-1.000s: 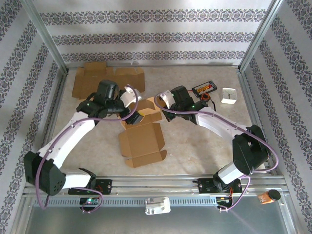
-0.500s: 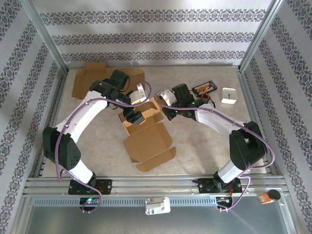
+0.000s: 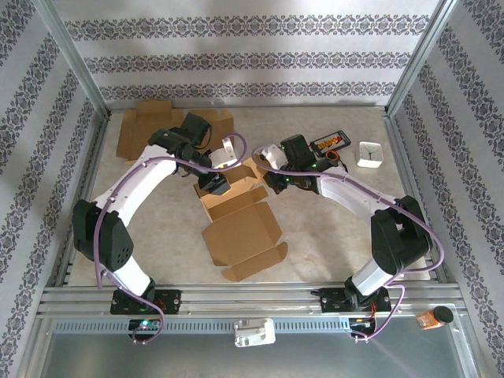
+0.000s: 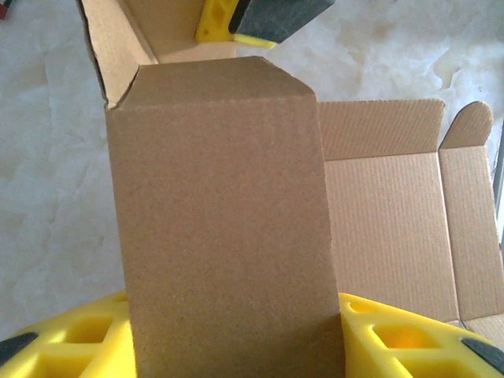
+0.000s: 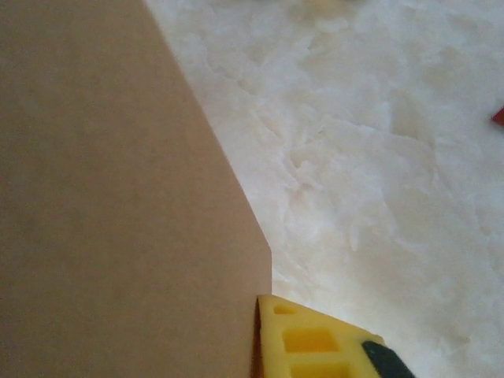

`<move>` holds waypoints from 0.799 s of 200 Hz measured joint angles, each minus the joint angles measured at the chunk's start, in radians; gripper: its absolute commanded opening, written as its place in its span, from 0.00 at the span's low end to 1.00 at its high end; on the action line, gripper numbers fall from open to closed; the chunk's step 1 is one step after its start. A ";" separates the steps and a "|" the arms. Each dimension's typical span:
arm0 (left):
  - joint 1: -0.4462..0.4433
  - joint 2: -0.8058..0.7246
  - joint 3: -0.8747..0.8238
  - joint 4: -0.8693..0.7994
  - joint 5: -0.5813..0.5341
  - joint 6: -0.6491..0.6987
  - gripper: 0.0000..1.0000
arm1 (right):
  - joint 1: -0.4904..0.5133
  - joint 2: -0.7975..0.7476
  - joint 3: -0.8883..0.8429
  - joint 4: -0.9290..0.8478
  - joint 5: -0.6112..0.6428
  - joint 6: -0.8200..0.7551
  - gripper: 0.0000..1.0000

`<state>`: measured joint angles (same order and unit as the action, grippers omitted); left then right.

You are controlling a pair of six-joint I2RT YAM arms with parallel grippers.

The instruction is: Fold the paper box

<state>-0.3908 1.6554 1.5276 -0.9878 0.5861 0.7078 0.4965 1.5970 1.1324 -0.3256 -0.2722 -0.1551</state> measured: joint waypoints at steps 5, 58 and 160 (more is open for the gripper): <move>0.000 0.005 0.000 0.000 0.000 0.000 0.46 | -0.004 -0.005 0.000 0.002 -0.003 0.009 0.31; 0.000 0.026 -0.048 0.039 -0.003 0.011 0.45 | -0.043 -0.242 -0.070 0.056 0.006 0.294 0.55; 0.000 0.028 -0.098 0.136 0.034 0.022 0.44 | 0.040 -0.328 -0.448 0.316 -0.141 0.710 0.49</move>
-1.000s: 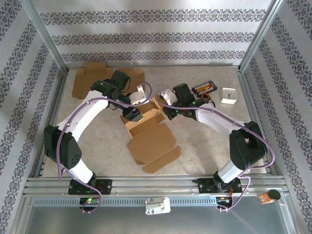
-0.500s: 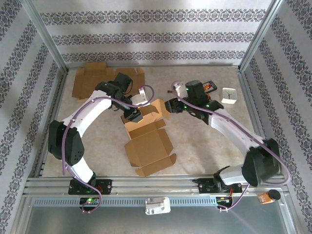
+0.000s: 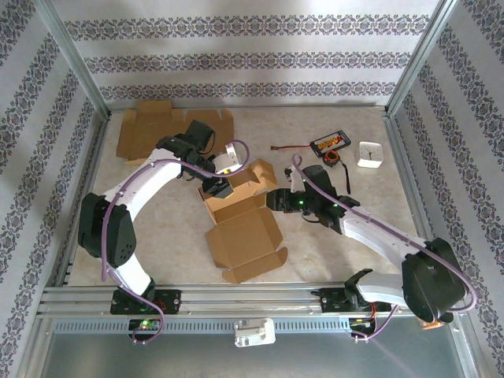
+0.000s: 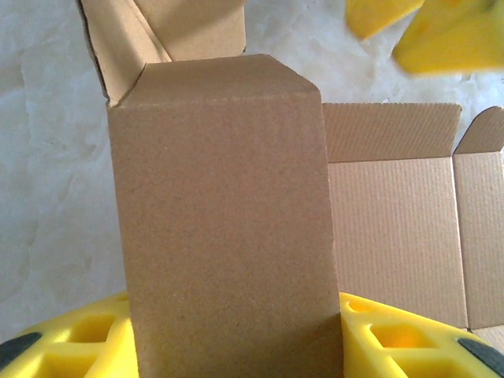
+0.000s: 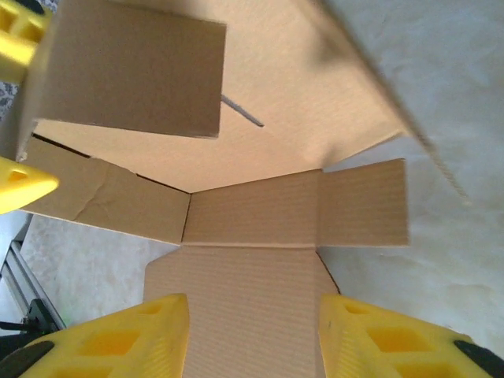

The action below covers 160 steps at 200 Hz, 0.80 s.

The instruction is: Fold the paper box

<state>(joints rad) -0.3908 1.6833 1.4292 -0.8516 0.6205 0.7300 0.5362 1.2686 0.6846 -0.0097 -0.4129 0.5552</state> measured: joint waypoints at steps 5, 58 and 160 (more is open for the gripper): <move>0.000 0.001 0.000 0.001 0.002 0.000 0.44 | 0.008 0.024 0.003 0.010 0.002 0.000 0.50; 0.000 0.005 0.000 0.001 0.008 0.000 0.44 | 0.031 0.244 0.076 0.050 0.117 -0.004 0.60; 0.000 0.009 0.000 0.001 0.008 -0.001 0.44 | 0.031 0.358 0.097 0.152 0.199 0.013 0.44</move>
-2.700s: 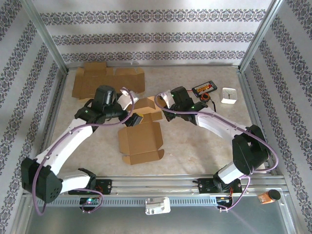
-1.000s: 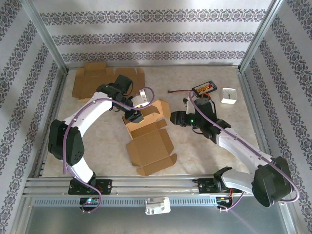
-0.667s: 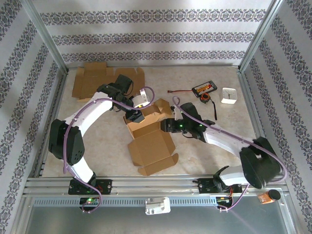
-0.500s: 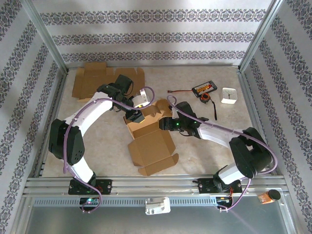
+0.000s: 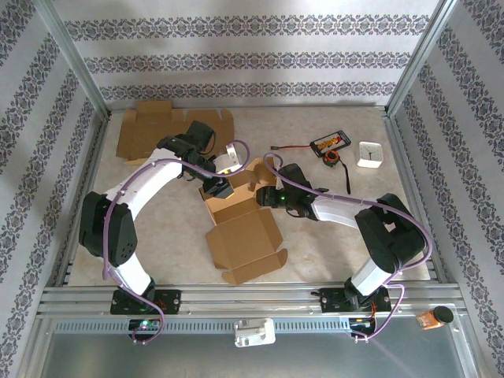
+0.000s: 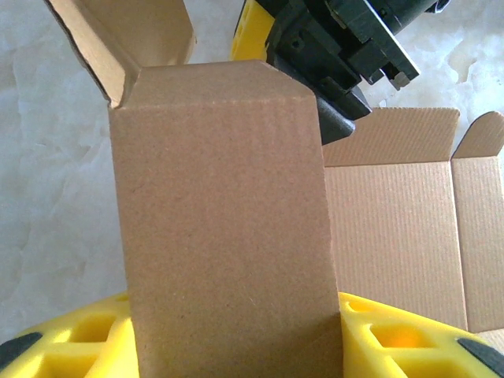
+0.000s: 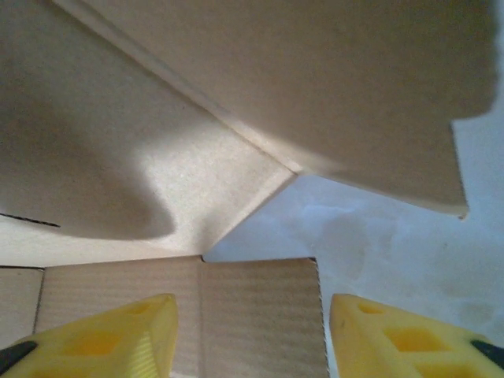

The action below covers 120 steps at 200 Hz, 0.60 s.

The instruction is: Fold the paper box

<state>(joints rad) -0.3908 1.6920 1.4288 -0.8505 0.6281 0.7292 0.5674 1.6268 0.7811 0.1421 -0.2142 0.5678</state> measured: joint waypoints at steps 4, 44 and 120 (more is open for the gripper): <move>0.000 0.000 0.000 0.000 0.000 0.000 0.44 | 0.000 0.000 0.000 0.003 -0.002 0.003 0.42; 0.000 0.011 0.000 0.002 -0.005 -0.007 0.44 | 0.000 -0.003 0.000 0.037 -0.055 0.044 0.38; -0.002 0.018 0.000 0.053 -0.003 -0.054 0.44 | 0.079 -0.036 0.000 0.110 -0.098 0.135 0.40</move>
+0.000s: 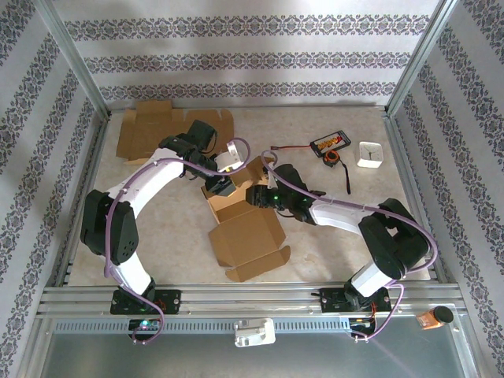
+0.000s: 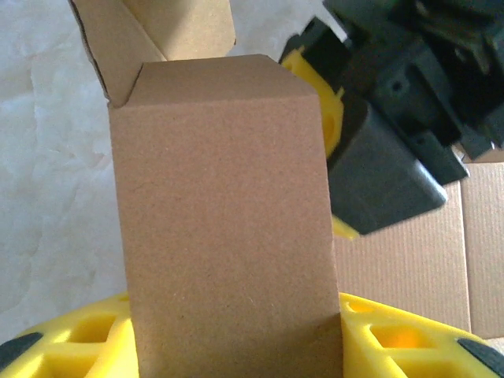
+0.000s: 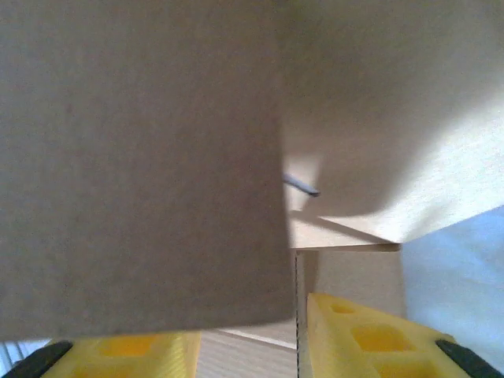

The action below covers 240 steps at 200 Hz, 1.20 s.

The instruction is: Fold the paper box

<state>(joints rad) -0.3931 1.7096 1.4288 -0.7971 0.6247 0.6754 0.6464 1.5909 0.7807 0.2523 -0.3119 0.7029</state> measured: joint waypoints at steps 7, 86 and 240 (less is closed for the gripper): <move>-0.001 0.001 0.000 0.002 0.000 -0.003 0.44 | 0.006 0.009 0.000 0.008 0.001 0.006 0.41; -0.026 0.008 -0.031 0.037 -0.027 -0.014 0.44 | 0.037 0.098 -0.058 0.112 0.042 0.044 0.48; -0.098 0.008 -0.041 0.066 -0.126 0.021 0.44 | -0.084 -0.275 -0.073 -0.037 -0.009 -0.061 0.65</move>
<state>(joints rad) -0.4915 1.7172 1.3876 -0.7315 0.4992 0.6964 0.5629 1.3159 0.7074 0.2150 -0.3210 0.6422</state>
